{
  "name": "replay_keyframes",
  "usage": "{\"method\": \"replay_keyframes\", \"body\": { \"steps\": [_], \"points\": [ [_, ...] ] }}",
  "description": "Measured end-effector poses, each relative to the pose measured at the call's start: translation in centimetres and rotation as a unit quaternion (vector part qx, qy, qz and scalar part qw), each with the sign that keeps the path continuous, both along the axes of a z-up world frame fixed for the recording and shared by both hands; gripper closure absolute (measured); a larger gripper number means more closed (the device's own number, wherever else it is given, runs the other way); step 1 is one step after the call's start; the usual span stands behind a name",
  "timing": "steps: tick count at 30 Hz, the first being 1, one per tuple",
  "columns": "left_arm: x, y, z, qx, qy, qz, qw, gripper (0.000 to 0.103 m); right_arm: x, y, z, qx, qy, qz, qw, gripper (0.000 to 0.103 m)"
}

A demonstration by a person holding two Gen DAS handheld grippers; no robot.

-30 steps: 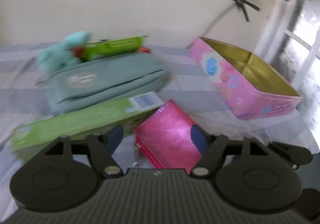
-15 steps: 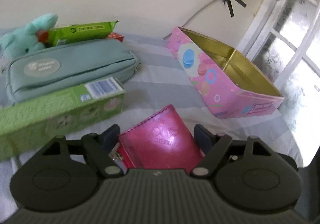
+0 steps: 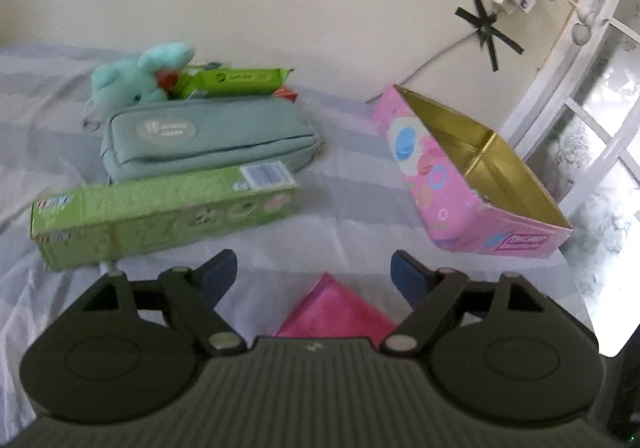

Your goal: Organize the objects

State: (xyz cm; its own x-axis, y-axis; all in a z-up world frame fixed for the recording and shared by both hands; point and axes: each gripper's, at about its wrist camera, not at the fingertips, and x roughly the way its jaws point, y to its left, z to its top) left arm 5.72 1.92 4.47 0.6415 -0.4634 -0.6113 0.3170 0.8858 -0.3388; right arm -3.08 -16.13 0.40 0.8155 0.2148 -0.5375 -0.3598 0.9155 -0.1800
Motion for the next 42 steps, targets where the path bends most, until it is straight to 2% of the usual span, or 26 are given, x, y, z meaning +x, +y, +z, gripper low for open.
{"method": "replay_keyframes", "body": {
  "steps": [2, 4, 7, 10, 14, 15, 16, 17, 18, 19, 21, 23, 25, 28, 33, 35, 37, 38, 40, 42],
  "points": [
    [0.4, -1.0, -0.5, 0.015, 0.001, -0.016, 0.9998, 0.017, 0.4, -0.7, 0.1, -0.007, -0.014, -0.034, 0.999, 0.017],
    [0.5, -2.1, -1.6, 0.029, 0.022, -0.026, 0.9990, 0.018, 0.7, -1.7, 0.5, 0.000, -0.022, -0.065, 0.998, 0.017],
    [0.3, -2.1, -2.5, -0.004, 0.043, -0.054, 0.9976, 0.018, 0.3, -2.9, 1.1, 0.011, -0.031, -0.091, 0.995, 0.017],
    [-0.1, -1.6, -2.1, -0.010, 0.034, -0.052, 0.9980, 0.018, -0.5, -3.6, 1.3, 0.036, -0.011, -0.067, 0.997, 0.017],
    [-1.1, -0.7, -1.9, -0.013, 0.020, -0.065, 0.9976, 0.019, -1.5, -2.8, 1.4, 0.097, 0.039, 0.011, 0.994, 0.020],
    [-1.2, -0.7, -2.0, -0.007, 0.017, -0.069, 0.9975, 0.022, -1.3, -2.5, 1.3, 0.105, 0.051, 0.024, 0.993, 0.024],
    [-1.2, -0.8, -2.3, -0.002, 0.020, -0.071, 0.9973, 0.036, -1.0, -2.0, 1.1, 0.108, 0.063, 0.028, 0.992, 0.033],
    [-1.2, -1.0, -2.7, -0.001, 0.032, -0.077, 0.9965, 0.041, -0.4, -1.6, 0.7, 0.111, 0.078, 0.029, 0.990, 0.039],
    [-1.0, -1.1, -3.1, -0.012, 0.046, -0.088, 0.9950, 0.046, 0.1, -1.2, 0.5, 0.114, 0.090, 0.032, 0.989, 0.055],
    [-1.1, -1.3, -3.4, -0.010, 0.052, -0.088, 0.9947, 0.048, 0.6, -0.9, 0.3, 0.118, 0.099, 0.037, 0.987, 0.055],
    [-1.5, -1.9, -2.8, 0.013, 0.036, -0.086, 0.9956, 0.053, 1.1, -0.7, 0.4, 0.105, 0.087, 0.028, 0.990, 0.056],
    [-1.4, -2.1, -1.5, -0.005, 0.028, -0.097, 0.9949, 0.053, 0.7, -1.0, 1.3, 0.104, 0.062, 0.019, 0.992, 0.062],
    [-1.2, -3.1, 0.3, -0.028, 0.007, -0.117, 0.9928, 0.053, 0.5, -2.2, 2.6, 0.101, 0.026, -0.001, 0.995, 0.063],
    [-0.6, -6.5, 2.9, -0.015, -0.048, -0.136, 0.9895, 0.053, 0.5, -4.9, 4.1, 0.121, -0.002, -0.030, 0.992, 0.063],
    [1.4, -13.6, 5.4, 0.000, -0.107, -0.168, 0.9800, 0.051, 1.0, -9.6, 6.3, 0.118, -0.069, -0.097, 0.986, 0.063],
    [2.7, -16.3, 5.9, -0.005, -0.116, -0.175, 0.9777, 0.051, 2.0, -11.8, 6.9, 0.118, -0.093, -0.120, 0.981, 0.061],
    [3.8, -19.1, 5.8, -0.003, -0.128, -0.181, 0.9752, 0.046, 3.4, -13.9, 7.0, 0.119, -0.107, -0.146, 0.976, 0.050],
    [4.3, -20.2, 5.4, 0.002, -0.131, -0.183, 0.9744, 0.044, 4.5, -14.7, 6.7, 0.116, -0.106, -0.158, 0.975, 0.049],
    [5.7, -22.3, 4.2, 0.029, -0.116, -0.166, 0.9789, 0.043, 6.5, -16.2, 5.6, 0.087, -0.097, -0.198, 0.972, 0.049],
    [6.5, -22.5, 3.4, 0.033, -0.089, -0.154, 0.9836, 0.043, 6.8, -17.6, 4.9, 0.104, -0.081, -0.218, 0.967, 0.049]
  ]
}}
